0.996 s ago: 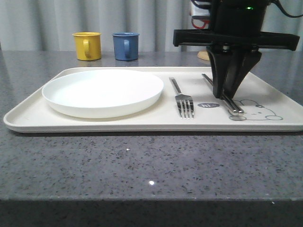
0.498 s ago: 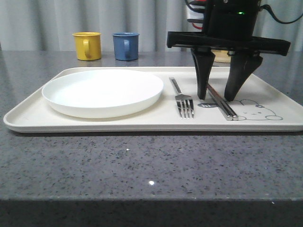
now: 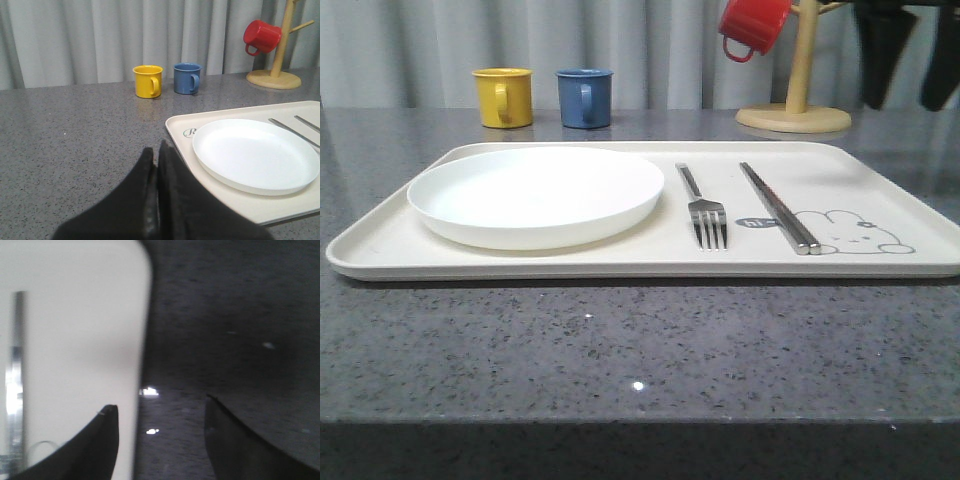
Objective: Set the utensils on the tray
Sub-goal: 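Move the right gripper to the spoon and grasp it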
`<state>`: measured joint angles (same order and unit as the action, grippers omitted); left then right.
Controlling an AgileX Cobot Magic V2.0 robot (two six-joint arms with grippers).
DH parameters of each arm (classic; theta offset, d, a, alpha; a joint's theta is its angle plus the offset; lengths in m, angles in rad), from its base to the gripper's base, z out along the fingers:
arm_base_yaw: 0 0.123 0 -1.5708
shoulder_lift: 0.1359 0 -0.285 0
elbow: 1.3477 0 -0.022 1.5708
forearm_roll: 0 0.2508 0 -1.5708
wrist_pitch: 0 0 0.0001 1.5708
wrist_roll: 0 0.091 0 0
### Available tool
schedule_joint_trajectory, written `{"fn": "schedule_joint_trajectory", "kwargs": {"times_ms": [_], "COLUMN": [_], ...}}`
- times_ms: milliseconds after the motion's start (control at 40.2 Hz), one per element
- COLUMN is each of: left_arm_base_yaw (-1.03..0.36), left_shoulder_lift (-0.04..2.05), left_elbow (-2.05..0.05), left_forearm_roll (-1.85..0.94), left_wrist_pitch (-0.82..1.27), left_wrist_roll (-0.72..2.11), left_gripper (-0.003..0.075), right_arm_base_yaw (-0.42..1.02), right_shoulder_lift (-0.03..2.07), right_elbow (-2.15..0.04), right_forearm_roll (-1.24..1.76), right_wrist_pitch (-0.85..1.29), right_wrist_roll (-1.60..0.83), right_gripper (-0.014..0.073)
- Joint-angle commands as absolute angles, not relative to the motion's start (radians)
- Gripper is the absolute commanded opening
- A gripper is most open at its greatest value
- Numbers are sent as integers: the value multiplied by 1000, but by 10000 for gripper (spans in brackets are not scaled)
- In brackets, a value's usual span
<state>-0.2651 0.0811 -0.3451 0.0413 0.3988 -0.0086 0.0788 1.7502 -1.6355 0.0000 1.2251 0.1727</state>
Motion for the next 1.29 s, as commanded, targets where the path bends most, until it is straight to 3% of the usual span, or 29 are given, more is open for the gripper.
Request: {"fn": "schedule_joint_trajectory", "kwargs": {"times_ms": [0,274,772,946,1270], "left_arm_base_yaw": [-274,-274,-274,-274,-274], "left_shoulder_lift": [94,94,94,94,94], "left_elbow": [-372,-372,-372,-372,-372], "left_forearm_roll": [34,34,34,34,34], "left_wrist_pitch": [324,324,324,324,324], "left_wrist_roll": [-16,-16,-16,-16,-16], "left_gripper": [-18,-18,-18,-18,-18], "right_arm_base_yaw": [-31,-247,-271,-271,-271], "right_shoulder_lift": [1676,1678,1812,1829,1829], "right_elbow": [-1614,-1585,-1585,-1585,-1585], "right_forearm_roll": [-32,-48,-60,-53,-53], "right_wrist_pitch": [1336,1278,1190,1187,1185], "right_wrist_roll": [95,0,-38,-38,-38], "right_gripper": [414,414,404,319,65]}}
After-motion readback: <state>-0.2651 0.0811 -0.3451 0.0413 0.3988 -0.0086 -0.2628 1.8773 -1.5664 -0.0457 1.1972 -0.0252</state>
